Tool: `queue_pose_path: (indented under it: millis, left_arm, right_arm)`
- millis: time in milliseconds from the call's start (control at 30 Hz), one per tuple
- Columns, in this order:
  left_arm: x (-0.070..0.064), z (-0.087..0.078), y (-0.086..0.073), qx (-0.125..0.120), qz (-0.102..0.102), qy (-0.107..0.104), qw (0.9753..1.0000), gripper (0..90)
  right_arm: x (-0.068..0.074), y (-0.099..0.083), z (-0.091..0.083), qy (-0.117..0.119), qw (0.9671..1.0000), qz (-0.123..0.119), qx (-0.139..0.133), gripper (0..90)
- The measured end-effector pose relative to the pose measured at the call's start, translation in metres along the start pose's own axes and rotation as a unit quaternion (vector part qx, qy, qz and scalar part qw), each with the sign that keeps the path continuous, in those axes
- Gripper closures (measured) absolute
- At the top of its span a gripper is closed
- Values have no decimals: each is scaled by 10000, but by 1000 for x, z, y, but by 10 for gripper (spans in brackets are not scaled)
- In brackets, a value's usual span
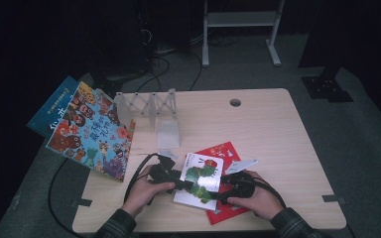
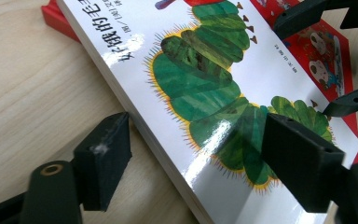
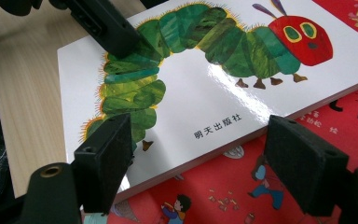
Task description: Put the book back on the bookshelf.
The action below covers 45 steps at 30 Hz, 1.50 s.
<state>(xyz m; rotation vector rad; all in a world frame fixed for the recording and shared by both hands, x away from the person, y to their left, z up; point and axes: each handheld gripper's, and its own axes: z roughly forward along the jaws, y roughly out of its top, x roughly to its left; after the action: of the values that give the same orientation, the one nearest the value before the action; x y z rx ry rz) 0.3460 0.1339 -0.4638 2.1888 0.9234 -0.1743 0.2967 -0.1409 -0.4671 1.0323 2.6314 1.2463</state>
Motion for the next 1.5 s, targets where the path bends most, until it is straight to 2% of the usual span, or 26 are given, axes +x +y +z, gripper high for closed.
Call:
queue_pose_path:
  millis: [200, 333, 467, 600, 733, 933, 1200, 1367, 1500]
  left_arm:
    - [4, -4, 3, 39, -173, -41, 9998, 324]
    - [4, -6, 4, 63, -213, -30, 9997, 349]
    - [3, -12, 4, -221, -290, -114, 9993, 397]
    - [-3, -18, 8, -521, -204, -161, 9983, 394]
    - [-10, -23, 13, -893, -61, -274, 9956, 388]
    - [-20, -26, 21, -1140, 66, -391, 9927, 377]
    - [-30, -26, 29, -1313, 263, -451, 9900, 381]
    - [-30, -26, 30, -1305, 208, -530, 9898, 387]
    - [-32, -26, 30, -1406, 150, -672, 9877, 399]
  right_arm:
    - [-1, 1, 0, 35, 10000, -49, 23, 217]
    - [-2, 1, 0, 72, 9999, -92, 47, 207]
    - [-3, 1, -1, 124, 9998, -85, 90, 198]
    - [-5, 1, -3, 157, 9998, -35, 136, 183]
    - [-8, 1, -5, 214, 9996, 3, 186, 167]
    - [-11, 0, -7, 268, 9994, 30, 228, 161]
    - [-13, -2, -10, 276, 9992, -86, 275, 166]
    - [-14, -3, -13, 286, 9991, -116, 296, 184]
    - [-16, -3, -14, 299, 9991, -84, 303, 178]
